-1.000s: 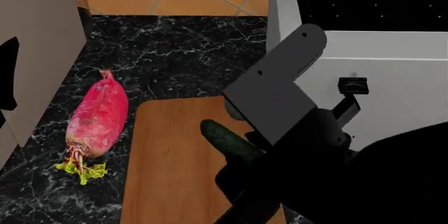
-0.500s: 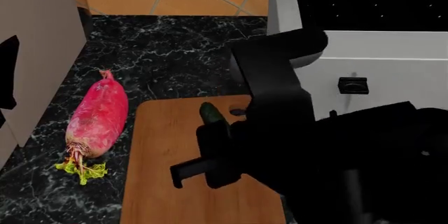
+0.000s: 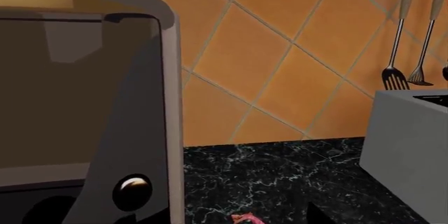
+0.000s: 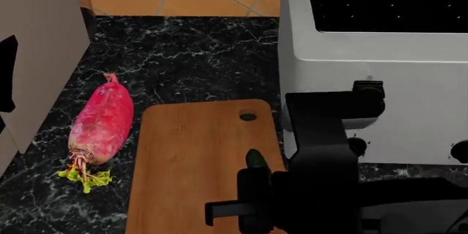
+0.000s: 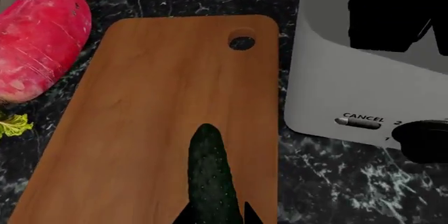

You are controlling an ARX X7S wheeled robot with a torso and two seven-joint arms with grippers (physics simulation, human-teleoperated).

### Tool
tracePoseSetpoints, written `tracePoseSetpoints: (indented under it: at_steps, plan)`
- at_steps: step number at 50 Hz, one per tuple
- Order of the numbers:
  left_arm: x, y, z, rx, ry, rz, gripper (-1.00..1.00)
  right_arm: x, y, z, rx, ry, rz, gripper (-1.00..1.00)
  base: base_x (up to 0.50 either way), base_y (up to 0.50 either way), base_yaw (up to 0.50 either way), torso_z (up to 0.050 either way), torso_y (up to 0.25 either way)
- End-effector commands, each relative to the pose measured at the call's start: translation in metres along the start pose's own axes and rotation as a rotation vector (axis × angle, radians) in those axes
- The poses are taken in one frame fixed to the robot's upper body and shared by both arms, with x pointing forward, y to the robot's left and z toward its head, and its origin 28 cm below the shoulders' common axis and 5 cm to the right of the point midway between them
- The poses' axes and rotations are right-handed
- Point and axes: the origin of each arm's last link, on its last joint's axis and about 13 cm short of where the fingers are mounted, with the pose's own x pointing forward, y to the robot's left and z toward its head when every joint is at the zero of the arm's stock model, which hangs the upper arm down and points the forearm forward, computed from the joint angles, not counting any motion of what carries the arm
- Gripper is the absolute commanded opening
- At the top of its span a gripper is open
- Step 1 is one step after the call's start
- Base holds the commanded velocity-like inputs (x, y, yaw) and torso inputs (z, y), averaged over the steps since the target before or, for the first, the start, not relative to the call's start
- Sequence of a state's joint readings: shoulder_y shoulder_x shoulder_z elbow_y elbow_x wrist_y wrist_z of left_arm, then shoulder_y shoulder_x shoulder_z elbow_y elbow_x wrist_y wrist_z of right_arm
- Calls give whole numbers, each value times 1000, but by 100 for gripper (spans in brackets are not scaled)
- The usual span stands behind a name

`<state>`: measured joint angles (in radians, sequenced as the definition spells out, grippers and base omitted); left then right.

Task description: Clear the non-vegetable object off the cutting board and place the vegetables onto it.

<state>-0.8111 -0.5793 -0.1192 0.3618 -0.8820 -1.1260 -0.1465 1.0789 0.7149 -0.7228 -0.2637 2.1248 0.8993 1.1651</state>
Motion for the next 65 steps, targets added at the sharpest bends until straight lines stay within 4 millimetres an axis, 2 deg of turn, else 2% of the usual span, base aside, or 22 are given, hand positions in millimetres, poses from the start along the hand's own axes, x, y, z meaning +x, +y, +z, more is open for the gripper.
tracePoseSetpoints:
  at_steps: [1,5,6,17,33,42,49,55,63,65]
  plan:
    - [-1,8,2,14,-5,79,100,3,-4,-12,9,25,-6,-100,0,0,1,0,0]
    - [-2,8,1,14,-4,80,100,5,-4,-13,2,27,-7,-100,0,1,1,0,0]
    - [-2,9,1,13,-4,82,100,5,-4,-13,3,29,-6,100,0,0,1,0,0]
    - [-3,9,0,10,-4,85,100,-2,-1,-10,-39,16,1,100,0,1,2,0,0]
    - [-4,8,2,11,-5,81,100,-56,16,13,-187,-135,56,100,0,0,2,0,0]
    - [-3,5,3,16,-3,69,100,-76,23,21,-233,-223,102,100,0,0,2,0,0]
    - [-7,-1,6,15,4,45,100,-84,25,9,-346,-408,-7,100,0,0,1,0,0]
    - [-16,-15,16,39,-9,-12,100,-99,30,4,-388,-641,-119,100,0,0,0,0,0]
    - [-19,-27,18,67,4,-51,100,-113,24,-7,-339,-713,-133,100,0,0,0,0,0]
    - [-23,-31,23,12,35,-93,100,-116,23,-8,-350,-729,-140,100,0,0,-1,0,0]
